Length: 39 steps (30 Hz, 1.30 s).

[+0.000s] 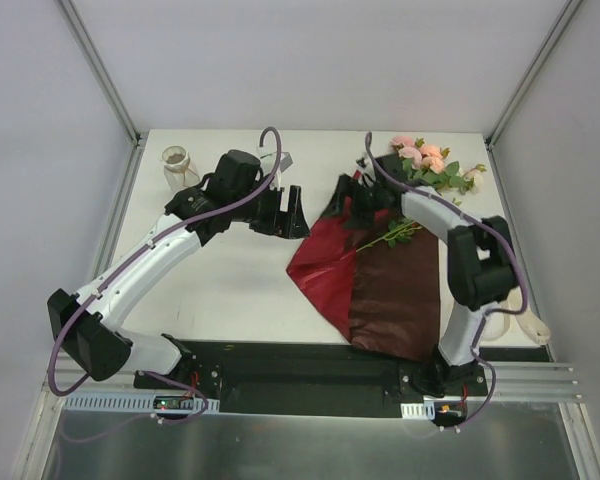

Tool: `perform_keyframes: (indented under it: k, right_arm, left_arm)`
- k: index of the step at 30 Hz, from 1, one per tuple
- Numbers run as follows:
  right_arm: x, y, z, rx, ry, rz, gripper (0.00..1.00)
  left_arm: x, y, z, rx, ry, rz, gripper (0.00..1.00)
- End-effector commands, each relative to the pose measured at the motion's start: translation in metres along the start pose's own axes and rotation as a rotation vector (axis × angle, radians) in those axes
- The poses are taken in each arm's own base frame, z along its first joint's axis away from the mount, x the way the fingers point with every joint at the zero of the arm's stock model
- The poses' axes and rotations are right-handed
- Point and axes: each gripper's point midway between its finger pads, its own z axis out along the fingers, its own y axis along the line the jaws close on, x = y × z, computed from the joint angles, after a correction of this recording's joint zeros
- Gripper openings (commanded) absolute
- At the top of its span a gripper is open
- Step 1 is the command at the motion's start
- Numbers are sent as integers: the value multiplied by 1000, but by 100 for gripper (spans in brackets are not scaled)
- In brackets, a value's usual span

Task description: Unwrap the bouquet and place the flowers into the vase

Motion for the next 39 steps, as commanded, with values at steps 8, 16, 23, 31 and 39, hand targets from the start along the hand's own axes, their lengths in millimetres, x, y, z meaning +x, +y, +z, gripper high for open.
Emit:
perform_keyframes:
  k: [8, 16, 23, 31, 39]
  right_arm:
    - [-115, 170, 50, -295, -183, -235, 88]
    - [-42, 101, -30, -56, -261, -180, 89]
    - [53, -7, -62, 93, -245, 39, 89]
    - [75, -38, -41, 66, -279, 122, 89]
    - [35, -17, -9, -12, -282, 135, 89]
  left_arm:
    - [-5, 3, -16, 10, -99, 97, 76]
    - [20, -6, -18, 122, -78, 141, 76]
    - [31, -17, -37, 190, -142, 176, 78]
    - [49, -28, -54, 265, -156, 155, 79]
    - [55, -28, -57, 281, -180, 154, 79]
